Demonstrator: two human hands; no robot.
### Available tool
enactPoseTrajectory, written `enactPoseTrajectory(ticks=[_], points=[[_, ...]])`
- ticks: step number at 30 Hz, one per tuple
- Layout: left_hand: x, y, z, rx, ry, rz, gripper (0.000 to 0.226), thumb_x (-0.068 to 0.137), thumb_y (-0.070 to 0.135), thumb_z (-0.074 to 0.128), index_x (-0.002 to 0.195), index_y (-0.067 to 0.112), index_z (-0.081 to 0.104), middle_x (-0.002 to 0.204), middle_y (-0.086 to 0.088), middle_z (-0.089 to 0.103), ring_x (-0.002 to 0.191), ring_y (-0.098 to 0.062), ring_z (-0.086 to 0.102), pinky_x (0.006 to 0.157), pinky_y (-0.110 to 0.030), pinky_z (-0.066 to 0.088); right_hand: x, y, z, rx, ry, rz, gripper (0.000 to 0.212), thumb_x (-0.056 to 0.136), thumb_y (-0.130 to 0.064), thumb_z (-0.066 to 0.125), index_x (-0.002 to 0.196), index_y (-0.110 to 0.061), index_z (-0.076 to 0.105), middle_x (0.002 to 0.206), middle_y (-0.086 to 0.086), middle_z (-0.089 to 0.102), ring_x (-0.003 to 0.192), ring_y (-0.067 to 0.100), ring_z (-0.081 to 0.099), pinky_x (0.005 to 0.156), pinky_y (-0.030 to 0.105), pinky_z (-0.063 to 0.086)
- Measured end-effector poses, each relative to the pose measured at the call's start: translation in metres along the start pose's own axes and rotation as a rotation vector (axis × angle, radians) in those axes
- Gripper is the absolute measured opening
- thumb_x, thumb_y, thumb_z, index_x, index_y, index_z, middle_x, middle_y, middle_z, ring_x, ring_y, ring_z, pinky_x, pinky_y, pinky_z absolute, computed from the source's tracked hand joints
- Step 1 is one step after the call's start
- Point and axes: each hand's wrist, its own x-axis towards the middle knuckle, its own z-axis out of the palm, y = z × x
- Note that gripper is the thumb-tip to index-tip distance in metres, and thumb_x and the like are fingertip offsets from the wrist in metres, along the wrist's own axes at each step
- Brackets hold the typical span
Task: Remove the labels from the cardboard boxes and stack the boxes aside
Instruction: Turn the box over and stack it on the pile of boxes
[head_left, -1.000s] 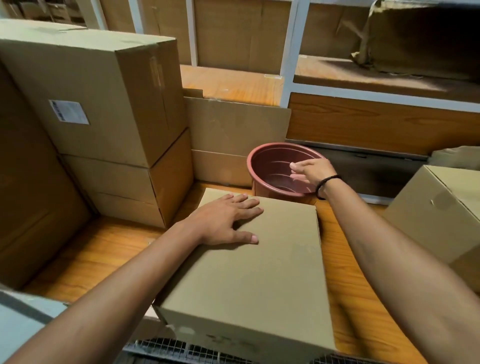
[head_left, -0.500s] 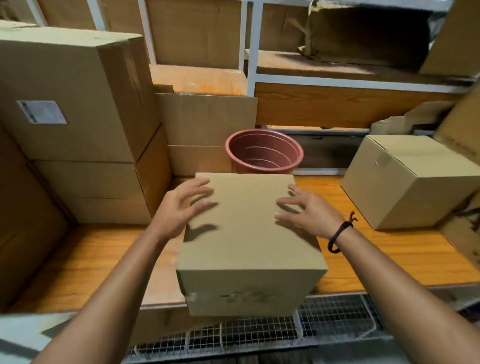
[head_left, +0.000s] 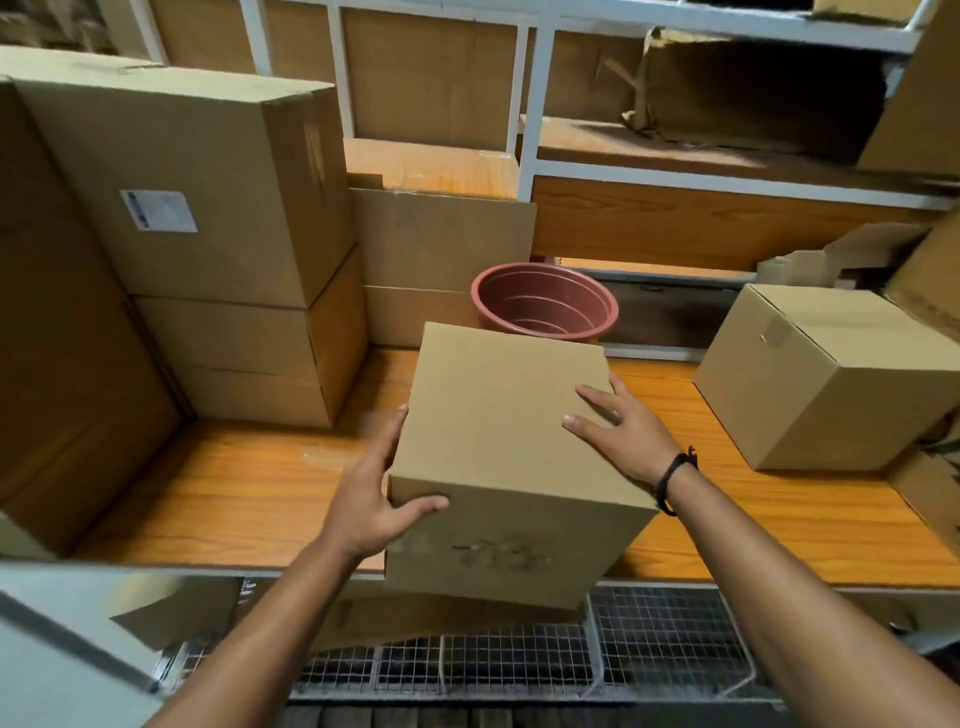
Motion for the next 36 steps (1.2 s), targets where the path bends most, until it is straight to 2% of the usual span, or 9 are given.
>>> enactPoseTrajectory(ticks=[3, 6, 11, 15, 20, 23, 26, 31, 36], points=[[0.013, 0.022, 0.007, 0.124, 0.02, 0.076, 0.105, 0.068, 0.078, 0.065, 0.153, 0.039, 0.019, 0.149, 0.019, 0.04, 0.131, 0.001, 0.043, 0.106, -0.028, 0.043, -0.008, 0.011, -0.016, -0.092, -0.031, -0.002, 0.056, 0.088, -0.056, 0.057, 0.14, -0.041, 0.046, 0.163, -0.004, 0.008, 0.149, 0.024, 0.01, 0.116, 0.043, 0.016], [0.022, 0.043, 0.018, 0.227, 0.012, 0.151, 0.105, 0.072, 0.076, 0.062, 0.155, 0.027, 0.021, 0.15, 0.003, 0.043, 0.131, -0.017, 0.049, 0.103, -0.046, 0.048, -0.015, 0.004, -0.031, -0.307, -0.024, -0.177, 0.044, 0.092, -0.055, 0.052, 0.135, -0.055, 0.041, 0.163, -0.005, 0.0, 0.149, 0.024, -0.006, 0.119, 0.054, 0.004], [0.028, 0.072, 0.043, 0.274, 0.029, 0.231, 0.101, 0.075, 0.072, 0.061, 0.153, 0.019, 0.027, 0.151, -0.001, 0.041, 0.135, -0.018, 0.046, 0.104, -0.045, 0.047, -0.045, -0.038, -0.014, -0.368, -0.25, -0.531, 0.085, 0.066, -0.089, 0.04, 0.136, -0.068, -0.002, 0.163, -0.003, -0.006, 0.149, 0.025, -0.007, 0.117, 0.051, 0.003], [0.029, 0.085, 0.054, 0.264, -0.004, 0.2, 0.098, 0.074, 0.067, 0.065, 0.153, 0.025, 0.024, 0.155, 0.003, 0.033, 0.142, -0.011, 0.032, 0.111, -0.045, 0.04, -0.053, -0.034, -0.01, -0.418, -0.162, -0.554, 0.097, 0.069, -0.081, 0.051, 0.135, -0.067, -0.018, 0.163, 0.0, -0.008, 0.149, 0.029, -0.005, 0.117, 0.06, 0.01], [0.011, 0.061, 0.051, 0.171, -0.106, 0.093, 0.098, 0.071, 0.072, 0.067, 0.153, 0.037, 0.025, 0.16, 0.01, 0.023, 0.148, -0.01, 0.019, 0.115, -0.056, 0.029, -0.051, -0.009, -0.024, -0.35, -0.156, -0.602, 0.093, 0.085, -0.056, 0.061, 0.134, -0.069, -0.017, 0.163, 0.003, -0.006, 0.149, 0.029, -0.005, 0.115, 0.063, 0.013], [-0.019, 0.03, 0.057, 0.254, -0.058, -0.138, 0.101, 0.06, 0.085, 0.062, 0.146, 0.058, 0.018, 0.161, 0.019, 0.007, 0.15, -0.014, 0.004, 0.115, -0.063, 0.022, -0.053, 0.008, -0.037, -0.238, -0.137, -0.613, 0.091, 0.082, -0.054, 0.06, 0.136, -0.07, -0.012, 0.163, 0.004, -0.004, 0.15, 0.026, -0.005, 0.117, 0.06, 0.014], [-0.03, 0.023, 0.068, 0.115, -0.024, -0.224, 0.101, 0.055, 0.082, 0.07, 0.142, 0.058, 0.024, 0.16, 0.014, 0.018, 0.148, -0.012, 0.015, 0.116, -0.056, 0.026, -0.058, 0.02, -0.046, -0.158, -0.1, -0.644, 0.09, 0.079, -0.055, 0.058, 0.138, -0.068, -0.009, 0.163, 0.008, 0.002, 0.15, 0.025, 0.001, 0.119, 0.052, 0.014], [-0.018, 0.047, 0.07, 0.23, 0.037, -0.094, 0.091, 0.063, 0.068, 0.073, 0.141, 0.036, 0.039, 0.15, 0.013, 0.034, 0.145, -0.012, 0.024, 0.119, -0.047, 0.026, -0.069, 0.052, -0.063, 0.001, -0.02, -0.584, 0.088, 0.075, -0.052, 0.064, 0.143, -0.06, 0.008, 0.159, 0.007, 0.02, 0.146, 0.025, 0.021, 0.112, 0.045, 0.03], [-0.005, 0.076, 0.089, 0.47, 0.036, 0.248, 0.064, 0.08, 0.063, 0.056, 0.131, 0.023, 0.058, 0.139, 0.007, 0.053, 0.136, -0.017, 0.043, 0.105, -0.045, 0.046, -0.089, 0.112, -0.072, 0.011, 0.082, -0.403, 0.083, 0.072, -0.011, 0.083, 0.129, -0.04, 0.031, 0.131, -0.005, 0.041, 0.12, 0.018, 0.046, 0.099, 0.053, 0.047]])
